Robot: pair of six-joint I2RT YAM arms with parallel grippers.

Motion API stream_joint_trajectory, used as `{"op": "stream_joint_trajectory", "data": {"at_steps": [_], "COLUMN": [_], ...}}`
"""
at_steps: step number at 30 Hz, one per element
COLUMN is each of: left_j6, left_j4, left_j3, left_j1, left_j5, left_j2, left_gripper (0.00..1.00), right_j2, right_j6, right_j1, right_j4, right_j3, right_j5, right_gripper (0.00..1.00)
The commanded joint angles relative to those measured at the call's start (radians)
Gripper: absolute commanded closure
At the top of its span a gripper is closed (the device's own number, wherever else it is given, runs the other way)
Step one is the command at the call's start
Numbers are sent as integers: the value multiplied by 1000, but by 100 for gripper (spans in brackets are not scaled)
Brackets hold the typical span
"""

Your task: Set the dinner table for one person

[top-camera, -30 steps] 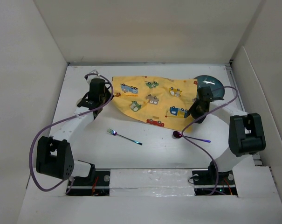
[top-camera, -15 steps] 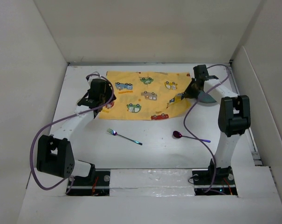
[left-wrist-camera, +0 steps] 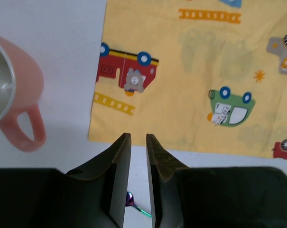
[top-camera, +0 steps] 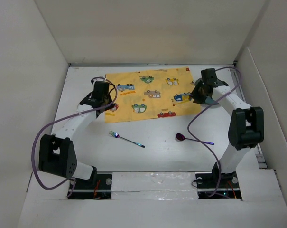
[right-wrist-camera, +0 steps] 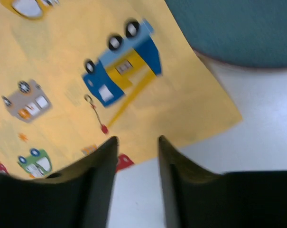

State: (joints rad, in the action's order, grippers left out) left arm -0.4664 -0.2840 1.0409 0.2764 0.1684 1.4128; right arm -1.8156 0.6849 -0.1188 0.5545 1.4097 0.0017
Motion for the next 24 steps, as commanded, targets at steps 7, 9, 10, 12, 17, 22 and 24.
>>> {"op": "stream_joint_trajectory", "data": {"at_steps": [7,9,10,12,17,22,24], "left_j6": [20,23,22,29,12,-14,-23], "left_j4": [-135,-133,-132,-116,-109,-98,-89], "left_j3": [-113,-125,-128,-145,-130,-94,-88], "left_j1": [12,12,12,12,50,70,70], "left_j5": [71,91,112,138,184,229,233], "left_j2": [-71,-34,-23,8,60,162,195], "left_gripper": [71,69,69,66,57,52,53], "right_j2": [208,173,156,128,116,32,4], "right_j6": [64,56,53,33,8,-12,-22], "right_j1": [-7,5,17,37,64,91,91], "right_j4": [-130,-117,-110,-90,-64,-22,-1], "right_j3": [-270,-273,-270,-268,-272,-226,-190], "right_j5": [32,27,27,62,128,147,146], "right_gripper": [100,80,71,55,46,46,46]}}
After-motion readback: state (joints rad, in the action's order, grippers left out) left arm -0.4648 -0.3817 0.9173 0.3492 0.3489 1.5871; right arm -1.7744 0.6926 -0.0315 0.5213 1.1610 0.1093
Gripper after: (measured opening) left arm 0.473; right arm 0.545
